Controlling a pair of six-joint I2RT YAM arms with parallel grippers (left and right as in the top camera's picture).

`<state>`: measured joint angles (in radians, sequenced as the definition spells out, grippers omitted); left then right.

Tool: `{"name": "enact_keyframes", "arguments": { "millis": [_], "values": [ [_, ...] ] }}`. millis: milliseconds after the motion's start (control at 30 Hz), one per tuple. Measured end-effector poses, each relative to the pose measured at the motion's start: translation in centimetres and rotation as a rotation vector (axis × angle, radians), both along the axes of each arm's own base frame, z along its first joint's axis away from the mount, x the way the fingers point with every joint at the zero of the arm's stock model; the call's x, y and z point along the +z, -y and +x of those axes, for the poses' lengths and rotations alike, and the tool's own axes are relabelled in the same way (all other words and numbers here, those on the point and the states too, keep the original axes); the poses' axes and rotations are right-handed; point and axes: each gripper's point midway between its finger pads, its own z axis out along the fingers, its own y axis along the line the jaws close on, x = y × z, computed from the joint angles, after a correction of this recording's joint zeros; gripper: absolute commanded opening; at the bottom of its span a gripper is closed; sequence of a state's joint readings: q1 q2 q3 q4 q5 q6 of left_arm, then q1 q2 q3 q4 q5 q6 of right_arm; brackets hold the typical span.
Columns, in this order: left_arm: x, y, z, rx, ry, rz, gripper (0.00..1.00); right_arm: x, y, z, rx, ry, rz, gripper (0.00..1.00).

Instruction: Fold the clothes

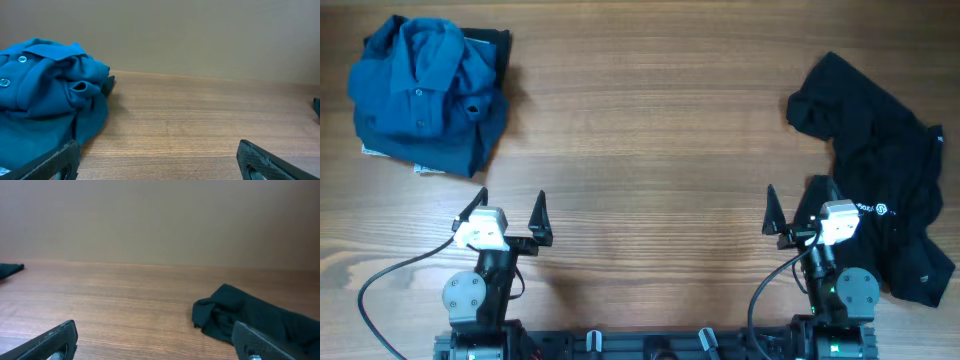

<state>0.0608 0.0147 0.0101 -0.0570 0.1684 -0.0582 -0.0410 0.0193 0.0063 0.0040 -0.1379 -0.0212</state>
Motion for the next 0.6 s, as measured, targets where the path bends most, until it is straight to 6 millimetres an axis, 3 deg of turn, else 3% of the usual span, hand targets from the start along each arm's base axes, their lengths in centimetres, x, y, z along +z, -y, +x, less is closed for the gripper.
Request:
{"name": "enact_keyframes", "arguments": {
  "millis": [600],
  "values": [
    [0.00,0.00,0.00,0.000,0.000,0.000,1.00,0.00,0.00,0.00,0.000,0.001,-0.011,1.00]
  ]
}}
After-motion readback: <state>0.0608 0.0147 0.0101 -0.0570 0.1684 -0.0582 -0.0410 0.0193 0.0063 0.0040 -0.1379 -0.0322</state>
